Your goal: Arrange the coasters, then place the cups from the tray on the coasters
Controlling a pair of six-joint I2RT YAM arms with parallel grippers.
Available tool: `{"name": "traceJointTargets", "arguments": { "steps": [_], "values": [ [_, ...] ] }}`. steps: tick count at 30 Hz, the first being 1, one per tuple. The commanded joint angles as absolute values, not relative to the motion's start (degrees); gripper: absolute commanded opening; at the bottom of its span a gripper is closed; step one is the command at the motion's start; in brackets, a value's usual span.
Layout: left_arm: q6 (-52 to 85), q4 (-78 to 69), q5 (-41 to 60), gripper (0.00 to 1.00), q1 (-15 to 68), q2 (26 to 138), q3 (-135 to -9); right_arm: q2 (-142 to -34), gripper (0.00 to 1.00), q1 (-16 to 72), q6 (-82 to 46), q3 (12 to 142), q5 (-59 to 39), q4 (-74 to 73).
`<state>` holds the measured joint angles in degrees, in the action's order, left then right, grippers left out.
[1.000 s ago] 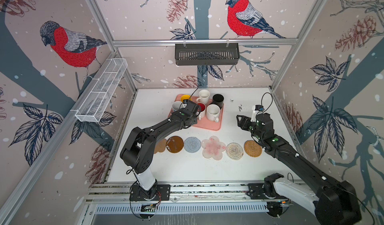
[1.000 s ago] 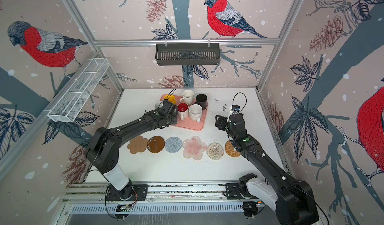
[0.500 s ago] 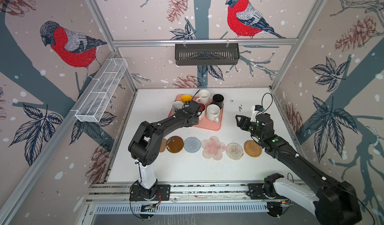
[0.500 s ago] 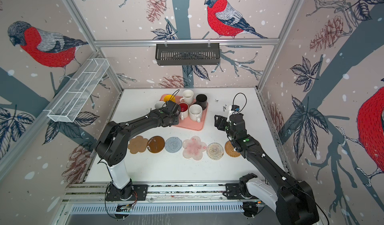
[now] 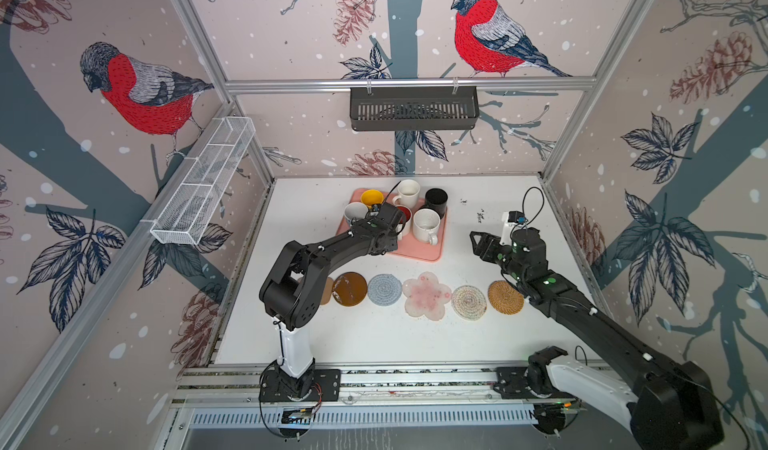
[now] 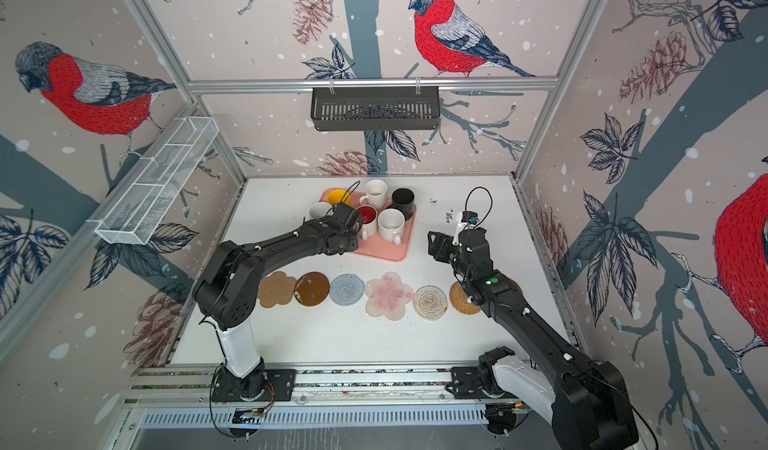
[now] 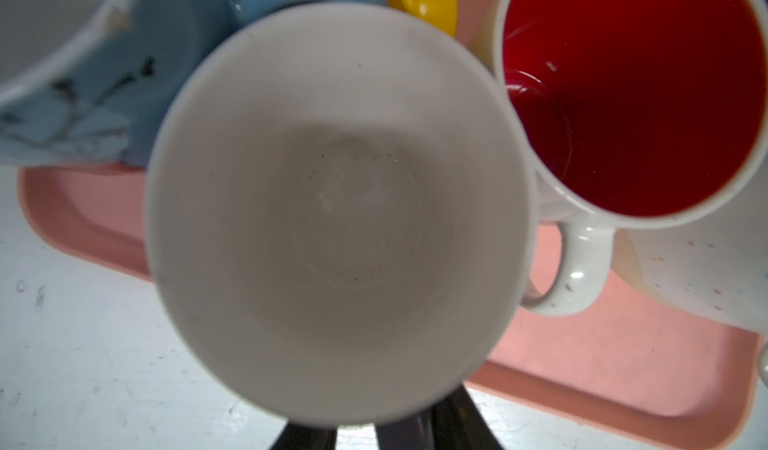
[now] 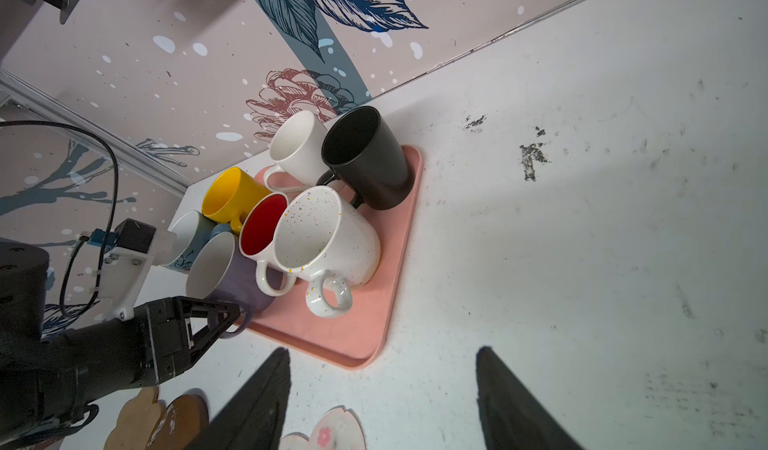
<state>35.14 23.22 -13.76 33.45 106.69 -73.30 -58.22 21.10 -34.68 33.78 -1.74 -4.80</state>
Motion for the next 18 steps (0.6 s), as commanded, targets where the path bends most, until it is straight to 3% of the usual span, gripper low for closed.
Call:
{"name": "traceJointTargets", "arguments": {
  "steps": [1,11,18],
  "values": [
    [35.4,23.8,-14.6,0.32,33.4,106.4,-73.3,-58.2,0.71,21.3,-35.5,33.8,-2.5,-6.9],
    [35.7,25.1,-16.0,0.26,33.4,104.6,-72.0,-57.6,0.71,21.6,-35.6,33.7,-3.1,-6.9],
    [35.7,24.8,-15.6,0.34,33.4,106.0,-72.4,-57.7,0.71,21.6,-35.6,33.7,-2.9,-7.0]
  ]
}}
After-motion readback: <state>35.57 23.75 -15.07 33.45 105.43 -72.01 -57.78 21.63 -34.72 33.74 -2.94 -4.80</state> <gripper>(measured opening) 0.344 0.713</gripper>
